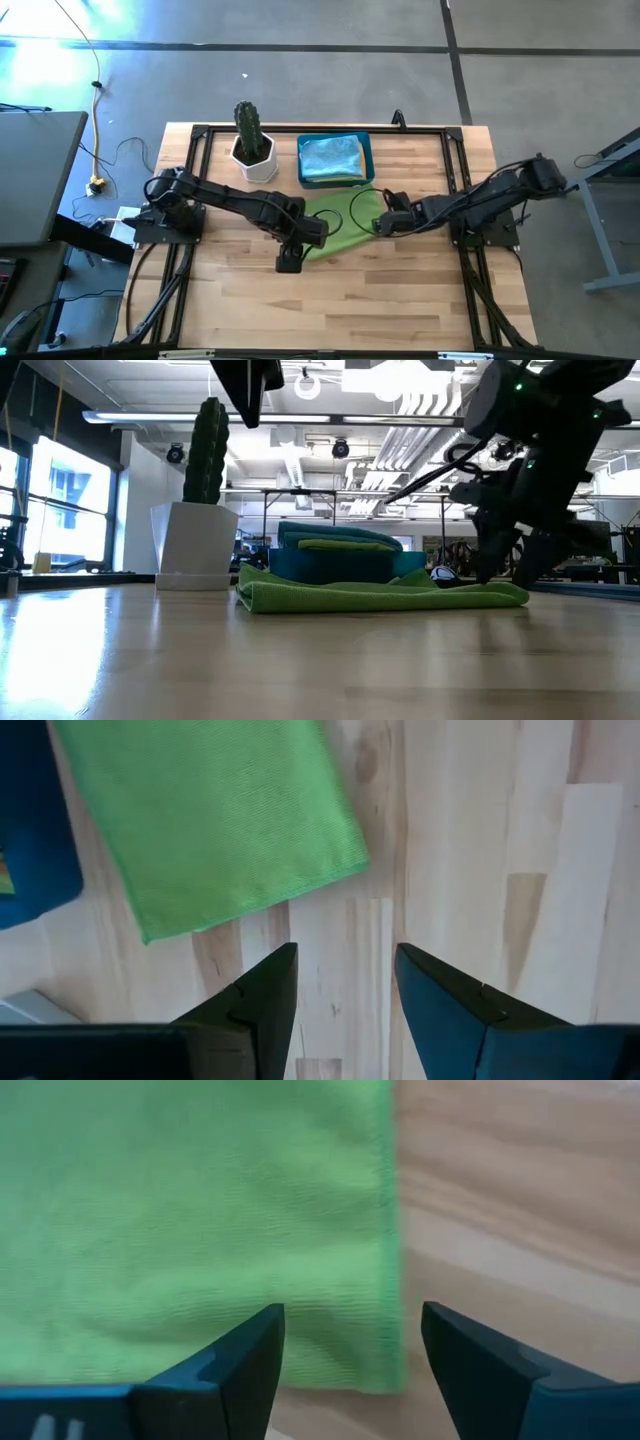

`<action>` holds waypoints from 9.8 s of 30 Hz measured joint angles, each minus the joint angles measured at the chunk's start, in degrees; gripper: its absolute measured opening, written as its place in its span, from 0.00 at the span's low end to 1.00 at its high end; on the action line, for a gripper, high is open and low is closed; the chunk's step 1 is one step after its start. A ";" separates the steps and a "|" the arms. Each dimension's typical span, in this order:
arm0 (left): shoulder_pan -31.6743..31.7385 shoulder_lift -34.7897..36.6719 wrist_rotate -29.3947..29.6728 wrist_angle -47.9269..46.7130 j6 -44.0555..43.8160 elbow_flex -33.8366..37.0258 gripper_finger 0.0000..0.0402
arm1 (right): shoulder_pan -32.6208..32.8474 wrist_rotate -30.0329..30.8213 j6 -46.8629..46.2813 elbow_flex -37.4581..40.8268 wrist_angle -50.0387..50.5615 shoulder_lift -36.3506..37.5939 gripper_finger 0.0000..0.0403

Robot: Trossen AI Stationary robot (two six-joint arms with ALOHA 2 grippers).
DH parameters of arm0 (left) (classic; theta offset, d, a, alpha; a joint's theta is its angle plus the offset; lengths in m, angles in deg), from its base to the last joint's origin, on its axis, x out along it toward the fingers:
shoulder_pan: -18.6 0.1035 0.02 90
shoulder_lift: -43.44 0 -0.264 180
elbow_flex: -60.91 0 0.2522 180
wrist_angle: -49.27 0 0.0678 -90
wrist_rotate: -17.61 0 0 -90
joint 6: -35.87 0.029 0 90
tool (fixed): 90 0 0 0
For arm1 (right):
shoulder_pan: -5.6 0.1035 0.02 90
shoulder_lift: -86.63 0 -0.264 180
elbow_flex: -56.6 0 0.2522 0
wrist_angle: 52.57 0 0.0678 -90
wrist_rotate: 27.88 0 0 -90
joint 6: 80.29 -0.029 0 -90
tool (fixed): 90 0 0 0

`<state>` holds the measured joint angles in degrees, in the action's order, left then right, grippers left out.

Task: Fold microfiber towels
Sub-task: Fold the green microfiber towel, then stack the green microfiber towel on top of the blue microfiber towel

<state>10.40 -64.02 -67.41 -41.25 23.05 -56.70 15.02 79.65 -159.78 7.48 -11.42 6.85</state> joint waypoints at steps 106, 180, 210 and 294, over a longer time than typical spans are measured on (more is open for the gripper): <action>-2.74 31.67 8.12 -12.23 -17.03 -0.26 0.39 | 3.12 -15.35 16.53 -37.92 -13.15 -28.36 0.00; -5.82 31.63 10.83 -11.97 -21.03 0.00 0.39 | 3.85 -8.14 38.69 -37.90 -31.00 -37.19 0.35; -5.84 31.61 10.85 -11.97 -18.67 0.00 0.39 | 5.14 -1.57 38.43 -37.76 17.94 -33.13 0.28; -28.01 27.15 13.65 -9.15 -23.56 0.02 0.39 | 14.05 13.96 39.56 -40.59 -10.88 -40.72 0.59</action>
<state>-17.61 -36.87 -53.76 -50.40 -0.51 -56.68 29.07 93.61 -120.22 -33.11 -22.30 -33.87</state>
